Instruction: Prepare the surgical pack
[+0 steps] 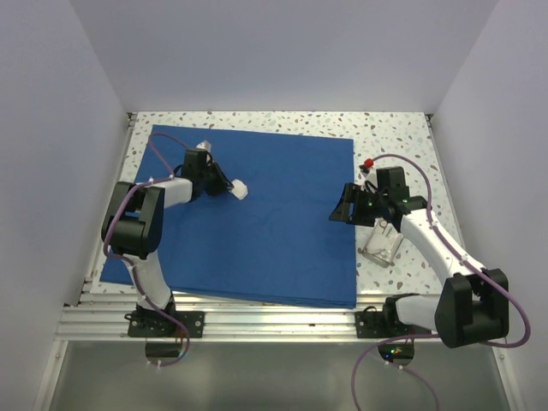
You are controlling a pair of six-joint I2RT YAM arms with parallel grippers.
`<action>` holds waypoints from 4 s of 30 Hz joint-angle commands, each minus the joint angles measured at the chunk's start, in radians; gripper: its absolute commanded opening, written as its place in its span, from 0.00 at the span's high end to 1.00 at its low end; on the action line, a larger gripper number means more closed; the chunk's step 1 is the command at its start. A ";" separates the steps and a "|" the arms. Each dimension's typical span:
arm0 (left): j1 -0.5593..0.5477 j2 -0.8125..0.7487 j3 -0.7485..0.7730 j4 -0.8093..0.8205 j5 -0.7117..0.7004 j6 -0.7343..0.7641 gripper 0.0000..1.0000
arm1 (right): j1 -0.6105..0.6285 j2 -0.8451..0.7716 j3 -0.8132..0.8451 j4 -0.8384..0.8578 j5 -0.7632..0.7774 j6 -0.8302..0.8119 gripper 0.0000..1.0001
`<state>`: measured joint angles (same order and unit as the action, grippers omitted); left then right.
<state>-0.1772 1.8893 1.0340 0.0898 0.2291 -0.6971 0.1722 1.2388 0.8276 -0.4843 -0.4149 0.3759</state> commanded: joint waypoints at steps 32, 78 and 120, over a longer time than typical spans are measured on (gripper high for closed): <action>-0.005 0.019 0.020 -0.006 -0.027 0.027 0.59 | 0.012 0.011 0.002 0.032 -0.024 -0.020 0.33; -0.109 -0.366 -0.022 -0.143 0.116 0.131 1.00 | 0.147 0.033 0.107 0.076 -0.171 -0.057 0.15; -0.384 -0.938 -0.324 -0.202 0.325 0.125 1.00 | 0.550 0.209 0.156 0.461 -0.403 0.060 0.88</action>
<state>-0.5579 0.9421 0.7040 -0.1623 0.5316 -0.5636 0.7151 1.4284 0.9855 -0.0605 -0.7891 0.4210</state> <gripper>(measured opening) 0.010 0.213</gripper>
